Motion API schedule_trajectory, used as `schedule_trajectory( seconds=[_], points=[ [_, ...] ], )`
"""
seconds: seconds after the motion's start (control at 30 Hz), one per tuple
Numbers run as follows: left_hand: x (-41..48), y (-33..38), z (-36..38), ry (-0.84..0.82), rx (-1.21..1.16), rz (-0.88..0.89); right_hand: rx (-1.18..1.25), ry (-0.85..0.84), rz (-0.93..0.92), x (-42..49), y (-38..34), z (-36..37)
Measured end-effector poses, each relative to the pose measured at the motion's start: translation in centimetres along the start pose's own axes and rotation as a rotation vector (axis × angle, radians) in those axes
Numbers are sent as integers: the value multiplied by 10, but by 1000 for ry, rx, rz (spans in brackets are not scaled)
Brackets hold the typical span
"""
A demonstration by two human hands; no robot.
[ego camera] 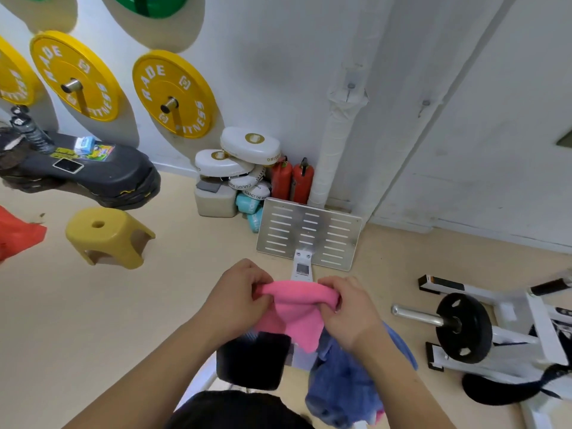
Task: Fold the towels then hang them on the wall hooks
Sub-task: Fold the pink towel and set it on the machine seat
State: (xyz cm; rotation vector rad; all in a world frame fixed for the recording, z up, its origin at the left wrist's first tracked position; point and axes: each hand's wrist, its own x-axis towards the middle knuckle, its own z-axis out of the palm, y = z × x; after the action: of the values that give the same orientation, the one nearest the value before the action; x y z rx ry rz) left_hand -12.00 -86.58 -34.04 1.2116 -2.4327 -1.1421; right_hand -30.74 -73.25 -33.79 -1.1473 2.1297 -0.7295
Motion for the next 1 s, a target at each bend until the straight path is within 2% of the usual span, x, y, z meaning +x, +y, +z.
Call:
schedule_trajectory(
  seconds=[0.13, 0.27, 0.37, 0.47, 0.57, 0.67, 0.7, 0.83, 1.0],
  points=[
    [17, -18, -46, -30, -123, 38, 185, 148, 11, 17, -26, 7],
    [31, -22, -73, -177, -585, -101, 581, 104, 193, 25, -48, 12],
    [39, -25, -69, -221, -717, -168, 624, 197, 246, 31, -57, 24],
    [38, -35, -56, -363, -833, -258, 659, 289, 340, 40, -52, 43],
    [37, -53, -39, -377, -838, -359, 652, 213, 499, 55, -29, 63],
    [39, -72, -23, -278, -788, -474, 878, 44, 697, 66, 2, 83],
    [40, -78, -19, -263, -762, -501, 956, -29, 707, 66, 7, 89],
    [39, -106, 2, -268, -644, -565, 922, -233, 629, 61, 30, 121],
    [37, -130, 29, -279, -614, -633, 600, -154, 470, 49, 38, 154]
  ],
)
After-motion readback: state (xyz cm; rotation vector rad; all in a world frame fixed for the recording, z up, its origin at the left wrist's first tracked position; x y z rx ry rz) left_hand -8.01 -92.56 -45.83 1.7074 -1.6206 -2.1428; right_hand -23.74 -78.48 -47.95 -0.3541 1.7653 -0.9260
